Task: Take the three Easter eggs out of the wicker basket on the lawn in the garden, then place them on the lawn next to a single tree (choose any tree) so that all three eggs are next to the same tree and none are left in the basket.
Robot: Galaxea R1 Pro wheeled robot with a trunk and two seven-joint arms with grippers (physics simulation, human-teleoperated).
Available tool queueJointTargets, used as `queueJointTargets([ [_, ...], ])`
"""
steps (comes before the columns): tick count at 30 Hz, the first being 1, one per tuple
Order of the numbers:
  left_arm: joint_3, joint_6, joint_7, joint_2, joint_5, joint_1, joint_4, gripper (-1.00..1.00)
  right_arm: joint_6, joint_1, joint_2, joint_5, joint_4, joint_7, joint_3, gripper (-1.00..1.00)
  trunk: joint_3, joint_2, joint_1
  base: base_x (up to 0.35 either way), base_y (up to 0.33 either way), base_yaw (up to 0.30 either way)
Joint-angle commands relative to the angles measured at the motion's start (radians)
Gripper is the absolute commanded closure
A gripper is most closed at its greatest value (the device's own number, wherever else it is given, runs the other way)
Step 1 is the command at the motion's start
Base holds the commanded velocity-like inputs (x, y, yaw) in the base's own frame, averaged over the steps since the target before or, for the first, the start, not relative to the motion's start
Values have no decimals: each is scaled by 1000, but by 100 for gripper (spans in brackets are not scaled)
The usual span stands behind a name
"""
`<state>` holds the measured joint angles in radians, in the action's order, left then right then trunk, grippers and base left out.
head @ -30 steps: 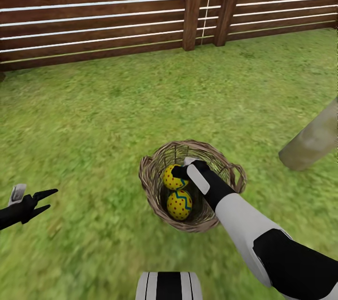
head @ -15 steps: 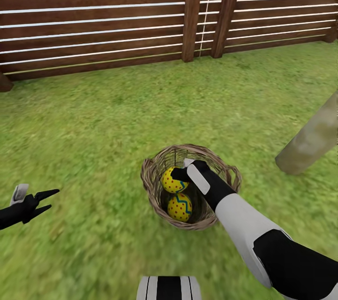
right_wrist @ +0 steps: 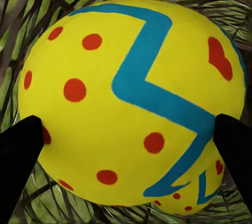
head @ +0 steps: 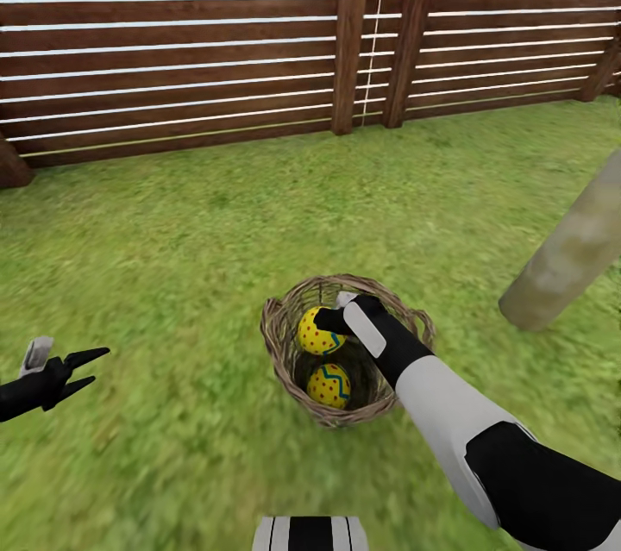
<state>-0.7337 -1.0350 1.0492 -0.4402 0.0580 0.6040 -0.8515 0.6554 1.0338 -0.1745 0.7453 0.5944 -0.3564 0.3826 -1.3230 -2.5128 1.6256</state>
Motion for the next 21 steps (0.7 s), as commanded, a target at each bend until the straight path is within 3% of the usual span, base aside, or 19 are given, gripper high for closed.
queueJointTargets([
  [1,-1,-8,0,0,3,0,0,-100,1,0,0,9,1,-9,2,100,4,0,-1,-202,0,-15],
  [16,-1,-8,0,0,5,0,0,-100,5,-4,0,11,1,-8,2,100,62,4,-8,-46,0,-1],
  [21,-1,-8,0,0,5,0,0,-100,42,-4,0,15,2,-6,-2,100,81,5,-10,-5,0,0],
])
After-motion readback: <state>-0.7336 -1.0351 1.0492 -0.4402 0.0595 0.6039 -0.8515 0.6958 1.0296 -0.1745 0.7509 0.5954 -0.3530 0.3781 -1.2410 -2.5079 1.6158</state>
